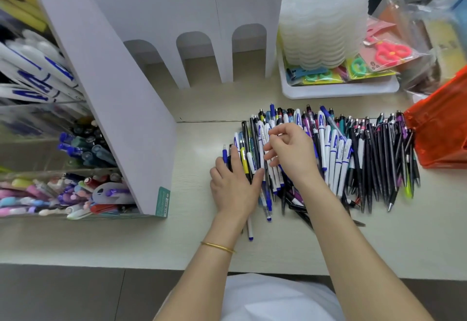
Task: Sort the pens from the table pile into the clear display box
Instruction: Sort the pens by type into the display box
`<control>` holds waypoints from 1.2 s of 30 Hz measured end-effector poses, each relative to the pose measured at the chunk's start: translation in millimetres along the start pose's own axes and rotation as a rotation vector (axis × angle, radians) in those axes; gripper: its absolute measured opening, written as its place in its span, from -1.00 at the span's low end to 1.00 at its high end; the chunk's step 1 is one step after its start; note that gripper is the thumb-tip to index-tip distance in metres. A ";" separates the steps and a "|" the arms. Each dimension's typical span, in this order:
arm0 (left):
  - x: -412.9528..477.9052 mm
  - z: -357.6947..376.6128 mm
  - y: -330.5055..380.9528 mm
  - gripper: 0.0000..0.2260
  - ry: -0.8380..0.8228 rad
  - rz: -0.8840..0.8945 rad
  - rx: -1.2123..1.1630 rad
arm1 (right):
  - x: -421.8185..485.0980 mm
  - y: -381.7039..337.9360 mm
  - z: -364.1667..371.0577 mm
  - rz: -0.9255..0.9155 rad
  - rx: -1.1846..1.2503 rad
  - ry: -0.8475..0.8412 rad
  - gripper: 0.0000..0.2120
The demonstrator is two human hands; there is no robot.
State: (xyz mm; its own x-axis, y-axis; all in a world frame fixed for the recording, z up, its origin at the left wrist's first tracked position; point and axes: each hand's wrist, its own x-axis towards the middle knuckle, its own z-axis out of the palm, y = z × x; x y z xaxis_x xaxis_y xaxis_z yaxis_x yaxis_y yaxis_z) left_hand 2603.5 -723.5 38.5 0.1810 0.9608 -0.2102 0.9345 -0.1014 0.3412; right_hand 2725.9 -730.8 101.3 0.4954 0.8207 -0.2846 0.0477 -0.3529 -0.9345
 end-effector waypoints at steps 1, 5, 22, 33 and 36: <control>2.4 0.1 0.2 -0.28 0.014 0.001 -0.008 | -0.4 -0.1 0.5 0.000 0.004 -0.002 -0.85; 11.7 -3.5 -4.3 -0.29 0.026 0.025 -0.031 | -0.9 -0.4 0.4 0.002 0.006 0.002 -0.85; 39.7 -10.5 0.2 -0.21 -0.001 -0.028 -0.012 | 4.8 3.0 -4.3 0.014 0.017 0.038 -0.85; 42.6 -11.6 2.6 -0.17 -0.071 -0.052 -0.031 | 11.9 0.7 -2.3 0.003 0.014 0.031 -0.86; 42.6 -11.3 5.7 -0.18 -0.077 -0.063 -0.027 | 14.8 -0.8 -0.3 0.001 0.015 0.027 -0.85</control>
State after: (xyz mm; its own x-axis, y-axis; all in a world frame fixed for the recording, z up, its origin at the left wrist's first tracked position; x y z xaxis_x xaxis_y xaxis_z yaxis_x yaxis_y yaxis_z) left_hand 2613.1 -680.2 41.8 0.1458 0.9422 -0.3017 0.9363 -0.0329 0.3496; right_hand 2733.5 -718.5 97.9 0.5191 0.8075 -0.2801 0.0341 -0.3471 -0.9372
